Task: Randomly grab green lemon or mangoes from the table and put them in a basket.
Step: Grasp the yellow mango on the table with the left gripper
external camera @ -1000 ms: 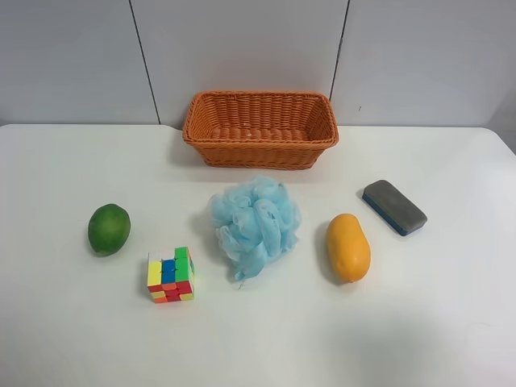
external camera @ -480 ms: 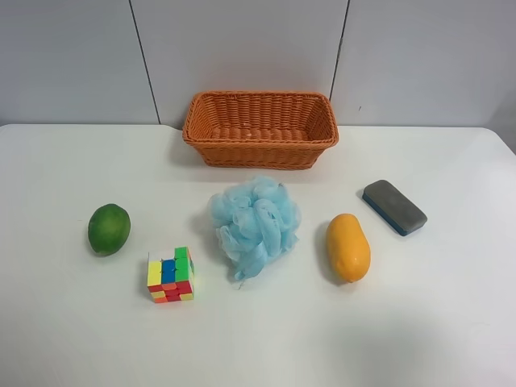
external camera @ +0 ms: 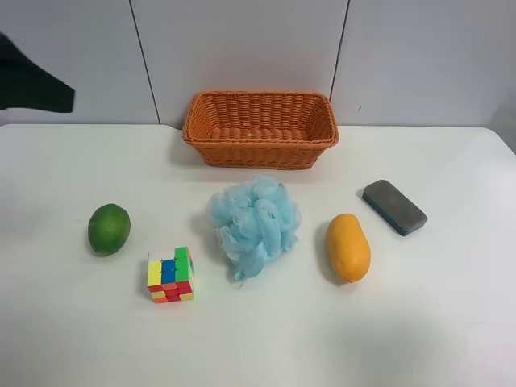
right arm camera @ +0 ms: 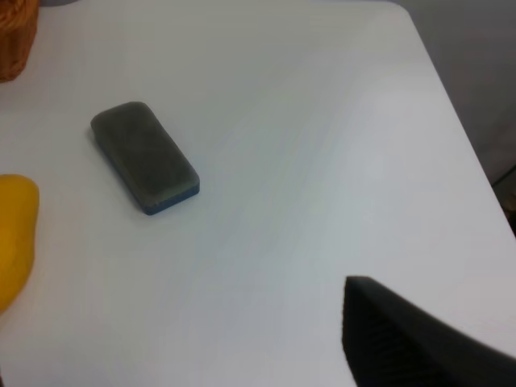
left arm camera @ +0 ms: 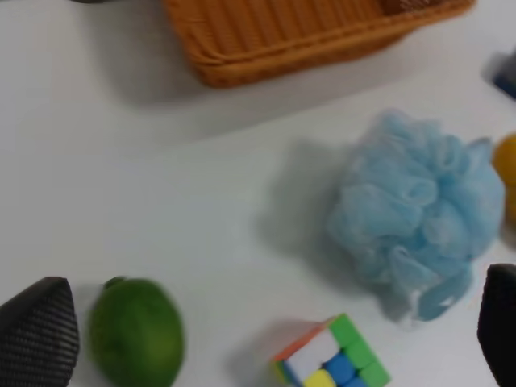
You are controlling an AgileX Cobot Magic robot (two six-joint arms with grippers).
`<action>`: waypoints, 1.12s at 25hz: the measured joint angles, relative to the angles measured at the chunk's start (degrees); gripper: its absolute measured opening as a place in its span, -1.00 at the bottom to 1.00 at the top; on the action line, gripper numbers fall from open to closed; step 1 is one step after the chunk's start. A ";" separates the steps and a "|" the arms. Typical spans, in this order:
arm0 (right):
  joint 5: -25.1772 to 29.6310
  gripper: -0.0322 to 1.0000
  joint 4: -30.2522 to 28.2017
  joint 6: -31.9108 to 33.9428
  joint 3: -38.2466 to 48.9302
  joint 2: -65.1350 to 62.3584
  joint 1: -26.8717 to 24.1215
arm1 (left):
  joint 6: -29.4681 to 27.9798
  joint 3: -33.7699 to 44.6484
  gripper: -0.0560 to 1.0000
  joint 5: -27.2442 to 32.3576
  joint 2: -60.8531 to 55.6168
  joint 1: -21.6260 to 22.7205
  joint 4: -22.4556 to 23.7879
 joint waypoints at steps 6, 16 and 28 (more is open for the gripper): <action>0.00 0.64 0.00 0.00 0.00 0.00 0.00 | 0.04 -2.98 0.99 -8.36 12.83 -15.76 0.01; 0.00 0.64 0.00 0.00 0.00 0.00 0.00 | -0.62 -14.85 0.99 -11.87 31.79 -40.76 0.28; 0.00 0.64 0.00 0.00 0.00 0.00 0.00 | -2.40 -35.48 0.99 -11.41 55.14 -48.76 1.24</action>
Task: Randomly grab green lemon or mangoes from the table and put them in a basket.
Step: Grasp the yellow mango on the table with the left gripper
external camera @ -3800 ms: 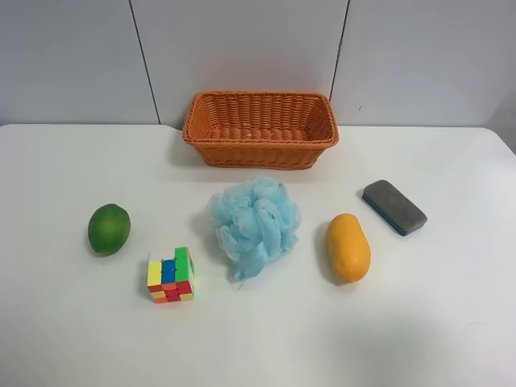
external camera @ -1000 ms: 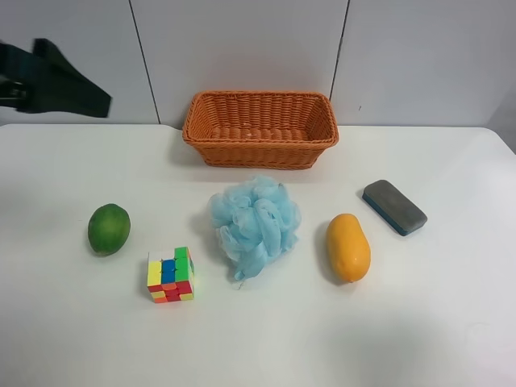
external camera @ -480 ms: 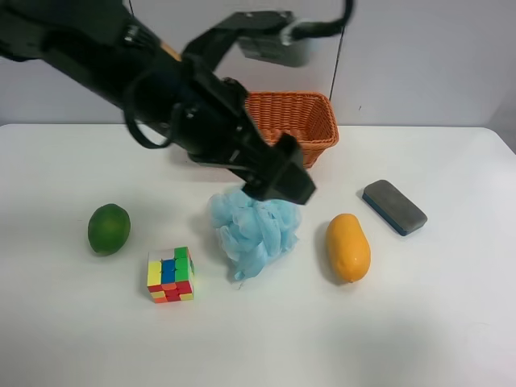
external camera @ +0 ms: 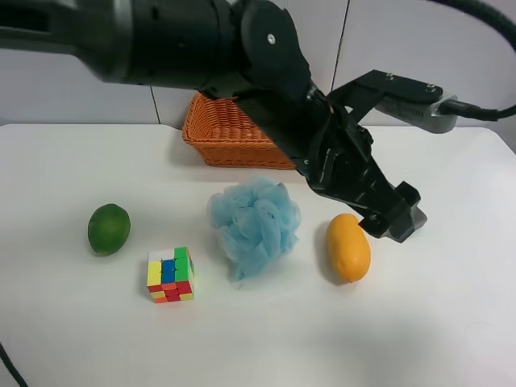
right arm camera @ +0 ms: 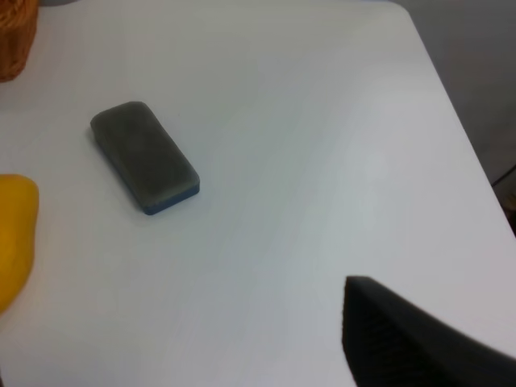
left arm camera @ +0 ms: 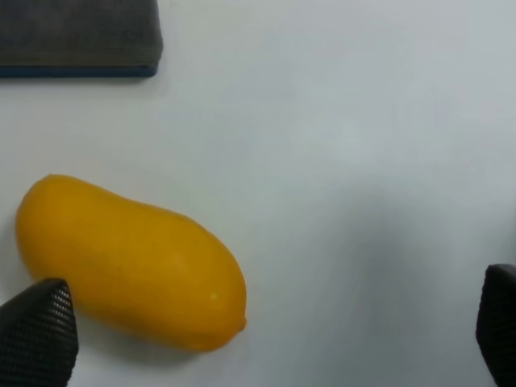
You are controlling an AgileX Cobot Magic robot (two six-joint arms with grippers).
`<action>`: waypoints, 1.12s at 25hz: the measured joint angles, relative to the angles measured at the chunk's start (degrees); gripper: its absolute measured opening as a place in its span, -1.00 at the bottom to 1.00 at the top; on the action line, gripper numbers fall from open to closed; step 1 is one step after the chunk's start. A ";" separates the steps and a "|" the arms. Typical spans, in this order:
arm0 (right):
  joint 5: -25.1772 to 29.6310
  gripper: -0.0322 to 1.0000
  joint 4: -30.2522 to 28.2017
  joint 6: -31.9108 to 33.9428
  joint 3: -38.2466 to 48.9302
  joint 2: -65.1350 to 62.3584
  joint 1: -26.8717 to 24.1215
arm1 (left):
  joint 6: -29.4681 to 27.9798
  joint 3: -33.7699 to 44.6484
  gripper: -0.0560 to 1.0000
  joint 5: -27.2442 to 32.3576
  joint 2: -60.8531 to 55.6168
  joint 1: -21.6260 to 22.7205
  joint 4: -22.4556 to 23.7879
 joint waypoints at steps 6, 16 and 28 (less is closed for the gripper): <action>0.00 0.64 0.00 0.00 0.00 0.00 0.00 | -9.14 -4.55 0.99 -0.35 6.18 0.19 -1.18; 0.00 0.64 0.00 0.00 0.00 0.00 0.00 | -25.11 -4.61 0.99 -3.77 10.81 3.17 -1.32; 0.00 0.64 0.00 0.00 0.00 0.00 0.00 | -26.80 -4.92 0.99 -3.56 15.18 4.80 -2.42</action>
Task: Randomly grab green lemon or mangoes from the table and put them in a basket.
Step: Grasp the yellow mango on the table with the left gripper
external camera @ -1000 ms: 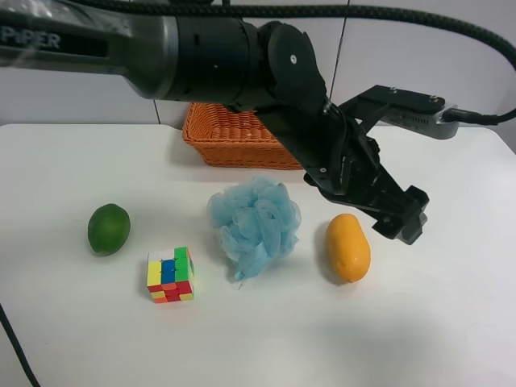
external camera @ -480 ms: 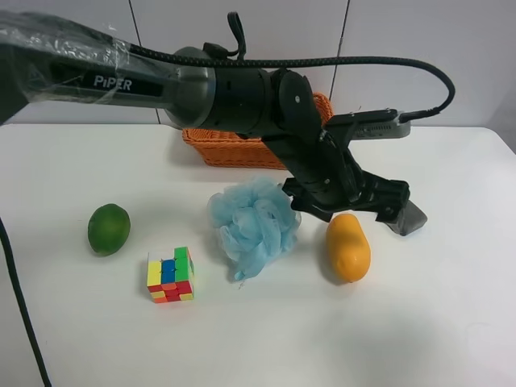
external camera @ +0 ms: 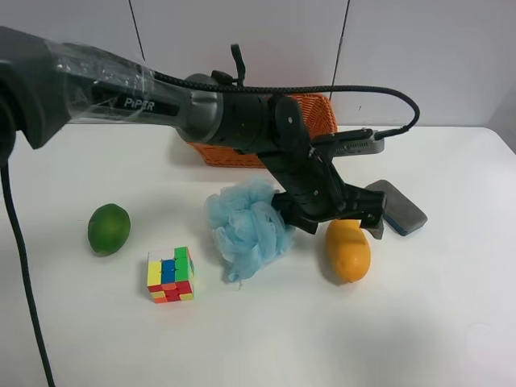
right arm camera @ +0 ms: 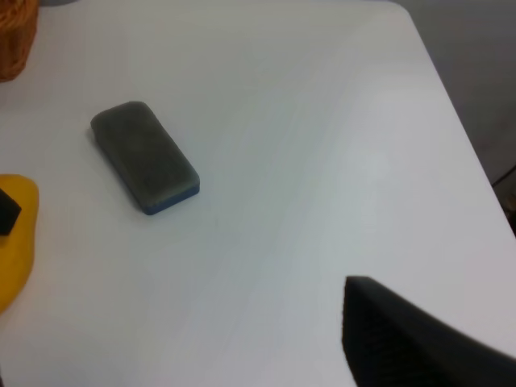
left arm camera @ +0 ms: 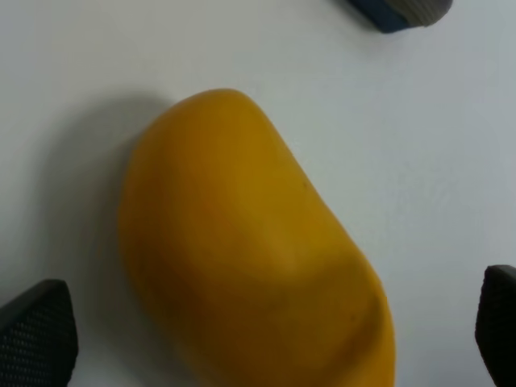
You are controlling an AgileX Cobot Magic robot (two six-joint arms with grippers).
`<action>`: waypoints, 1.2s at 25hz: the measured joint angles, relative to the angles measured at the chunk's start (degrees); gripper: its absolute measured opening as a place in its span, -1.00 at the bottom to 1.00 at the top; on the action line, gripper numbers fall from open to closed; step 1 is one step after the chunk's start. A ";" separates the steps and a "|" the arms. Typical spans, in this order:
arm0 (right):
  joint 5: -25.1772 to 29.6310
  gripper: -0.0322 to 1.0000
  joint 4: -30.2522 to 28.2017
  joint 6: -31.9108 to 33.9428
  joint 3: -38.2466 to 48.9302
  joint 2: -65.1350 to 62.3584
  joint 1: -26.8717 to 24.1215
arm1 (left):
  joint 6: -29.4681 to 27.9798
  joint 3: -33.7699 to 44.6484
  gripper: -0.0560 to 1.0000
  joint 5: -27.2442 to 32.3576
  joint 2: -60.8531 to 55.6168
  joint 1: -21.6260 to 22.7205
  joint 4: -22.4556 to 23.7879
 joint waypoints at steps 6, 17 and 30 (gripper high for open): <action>0.00 0.64 0.00 0.00 0.00 0.00 0.00 | 0.00 -0.13 0.99 -0.07 1.75 -0.05 -2.69; 0.00 0.64 0.00 0.00 0.00 0.00 0.00 | -0.14 -0.25 0.95 -1.81 3.18 -1.57 -5.06; 0.00 0.64 0.00 0.00 0.00 0.00 0.00 | -1.31 -0.25 0.36 0.53 3.55 -1.63 -6.27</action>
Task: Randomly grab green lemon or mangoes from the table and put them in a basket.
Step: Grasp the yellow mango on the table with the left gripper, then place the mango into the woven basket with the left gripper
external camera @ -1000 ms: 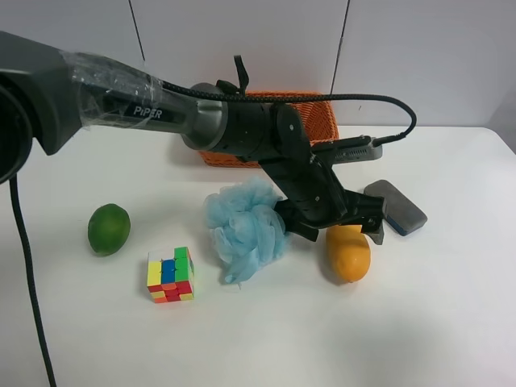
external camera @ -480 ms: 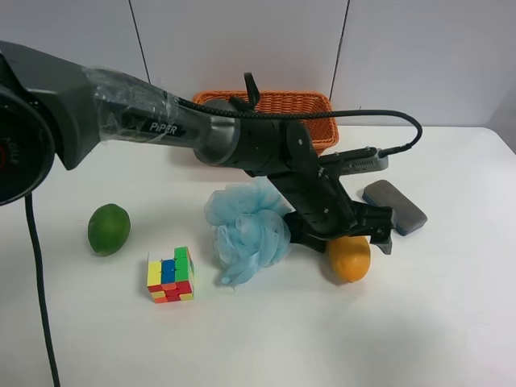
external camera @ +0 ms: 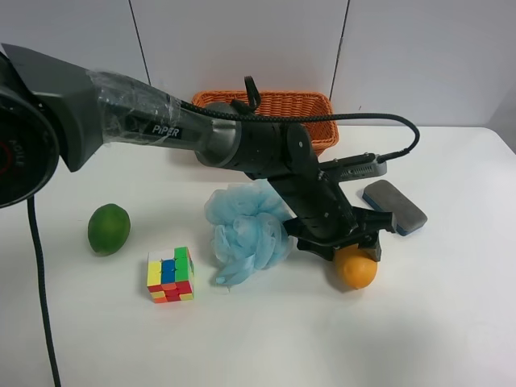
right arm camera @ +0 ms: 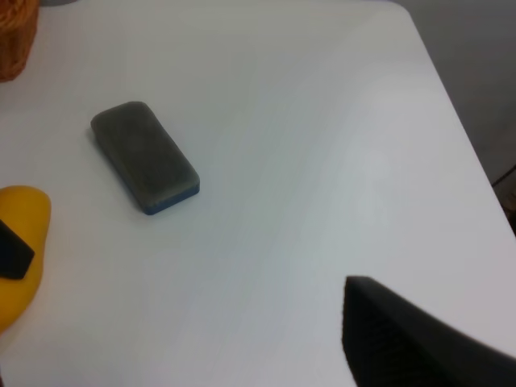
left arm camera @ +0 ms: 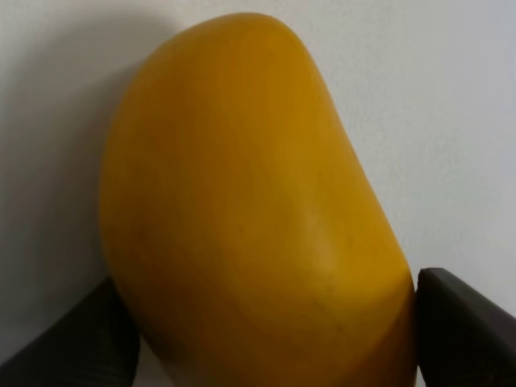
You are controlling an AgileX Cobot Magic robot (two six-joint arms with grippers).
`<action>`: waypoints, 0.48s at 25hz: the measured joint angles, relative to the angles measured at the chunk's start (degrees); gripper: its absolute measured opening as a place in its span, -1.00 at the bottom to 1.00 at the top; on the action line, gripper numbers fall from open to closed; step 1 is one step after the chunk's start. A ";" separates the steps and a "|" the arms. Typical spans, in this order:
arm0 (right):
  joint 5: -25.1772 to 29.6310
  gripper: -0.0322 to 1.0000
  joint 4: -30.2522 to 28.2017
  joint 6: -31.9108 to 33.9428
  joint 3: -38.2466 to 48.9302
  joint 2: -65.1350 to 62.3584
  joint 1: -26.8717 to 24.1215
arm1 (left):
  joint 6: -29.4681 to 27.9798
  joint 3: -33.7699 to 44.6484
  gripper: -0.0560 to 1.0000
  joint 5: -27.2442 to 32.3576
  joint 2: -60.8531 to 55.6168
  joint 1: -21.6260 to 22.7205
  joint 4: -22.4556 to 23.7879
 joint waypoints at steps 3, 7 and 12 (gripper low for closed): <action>0.00 0.64 0.00 0.00 0.00 0.00 0.00 | 0.00 0.00 0.36 0.15 0.00 0.00 -0.10; 0.00 0.64 0.00 0.00 0.00 0.00 0.00 | -0.13 0.00 0.36 0.23 0.00 0.00 -0.22; 0.00 0.64 0.00 0.00 0.00 0.00 0.00 | -0.13 -0.66 0.36 1.13 -0.48 0.00 -0.28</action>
